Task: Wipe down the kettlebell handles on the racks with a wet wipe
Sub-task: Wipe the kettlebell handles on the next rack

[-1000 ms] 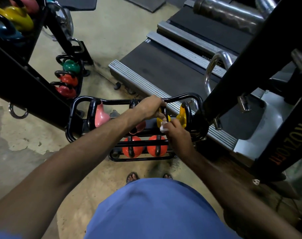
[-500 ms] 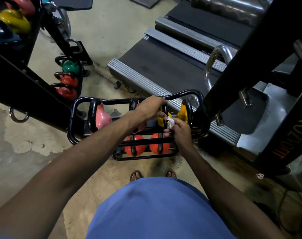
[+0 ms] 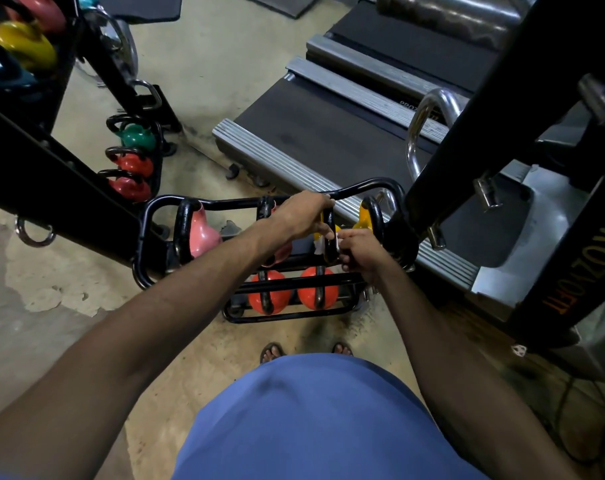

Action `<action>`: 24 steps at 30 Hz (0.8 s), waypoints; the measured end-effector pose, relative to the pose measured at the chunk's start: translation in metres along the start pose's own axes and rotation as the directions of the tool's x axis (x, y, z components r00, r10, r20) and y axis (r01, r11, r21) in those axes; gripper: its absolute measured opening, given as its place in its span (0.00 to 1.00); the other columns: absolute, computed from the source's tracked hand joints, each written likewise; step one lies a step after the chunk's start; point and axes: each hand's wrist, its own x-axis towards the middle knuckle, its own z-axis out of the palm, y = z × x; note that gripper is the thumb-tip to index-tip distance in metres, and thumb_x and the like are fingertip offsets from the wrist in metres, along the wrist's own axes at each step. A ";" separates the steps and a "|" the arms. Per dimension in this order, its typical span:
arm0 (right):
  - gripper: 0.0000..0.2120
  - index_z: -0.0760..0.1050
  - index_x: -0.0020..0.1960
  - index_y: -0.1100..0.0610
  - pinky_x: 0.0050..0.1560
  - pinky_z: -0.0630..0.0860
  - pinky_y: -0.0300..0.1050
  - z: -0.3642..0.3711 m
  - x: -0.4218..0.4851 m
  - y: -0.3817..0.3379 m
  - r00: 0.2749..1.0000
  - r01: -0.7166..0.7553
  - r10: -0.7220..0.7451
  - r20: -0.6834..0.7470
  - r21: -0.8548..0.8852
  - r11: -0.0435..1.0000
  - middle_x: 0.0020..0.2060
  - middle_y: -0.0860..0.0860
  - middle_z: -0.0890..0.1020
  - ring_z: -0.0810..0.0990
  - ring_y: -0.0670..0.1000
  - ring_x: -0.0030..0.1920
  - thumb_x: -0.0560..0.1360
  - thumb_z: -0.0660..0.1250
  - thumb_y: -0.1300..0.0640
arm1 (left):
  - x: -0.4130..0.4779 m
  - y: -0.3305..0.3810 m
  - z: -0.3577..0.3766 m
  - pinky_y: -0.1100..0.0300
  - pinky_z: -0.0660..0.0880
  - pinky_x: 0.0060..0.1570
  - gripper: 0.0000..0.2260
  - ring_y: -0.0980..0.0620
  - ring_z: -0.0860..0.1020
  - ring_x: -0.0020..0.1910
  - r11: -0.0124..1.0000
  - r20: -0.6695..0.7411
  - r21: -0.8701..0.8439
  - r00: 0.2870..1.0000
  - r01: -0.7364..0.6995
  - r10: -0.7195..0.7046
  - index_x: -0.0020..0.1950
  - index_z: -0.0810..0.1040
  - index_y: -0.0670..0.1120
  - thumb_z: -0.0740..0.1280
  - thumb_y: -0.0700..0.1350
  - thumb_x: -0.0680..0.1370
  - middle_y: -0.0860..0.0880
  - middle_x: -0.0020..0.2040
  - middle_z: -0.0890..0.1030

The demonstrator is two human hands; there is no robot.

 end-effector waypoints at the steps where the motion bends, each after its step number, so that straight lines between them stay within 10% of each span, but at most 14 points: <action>1: 0.15 0.75 0.41 0.57 0.22 0.68 0.38 0.000 0.000 -0.003 1.000 -0.010 0.011 0.007 -0.018 1.000 0.28 0.52 0.69 0.68 0.46 0.22 0.78 0.55 0.72 | 0.000 -0.001 0.001 0.45 0.77 0.58 0.33 0.43 0.77 0.64 1.000 -0.003 0.001 1.000 -0.008 0.008 0.68 0.77 0.44 0.79 0.56 0.67 0.45 0.68 0.78; 15: 0.16 0.71 0.45 0.56 0.19 0.61 0.31 -0.001 0.036 -0.048 0.955 -0.285 0.287 0.068 0.463 0.839 0.22 0.46 0.66 0.64 0.40 0.18 0.82 0.48 0.67 | 0.001 0.001 0.001 0.46 0.77 0.56 0.31 0.42 0.79 0.62 0.999 0.011 -0.040 1.000 0.004 -0.003 0.64 0.78 0.44 0.80 0.54 0.66 0.43 0.63 0.81; 24: 0.07 0.79 0.51 0.61 0.28 0.69 0.43 0.010 -0.012 -0.010 0.977 0.044 -0.061 -0.202 -0.088 0.995 0.35 0.56 0.78 0.75 0.52 0.26 0.78 0.63 0.67 | 0.000 -0.004 0.007 0.46 0.78 0.56 0.32 0.44 0.79 0.61 0.997 -0.042 -0.073 0.999 -0.014 0.011 0.66 0.77 0.44 0.80 0.55 0.66 0.45 0.64 0.80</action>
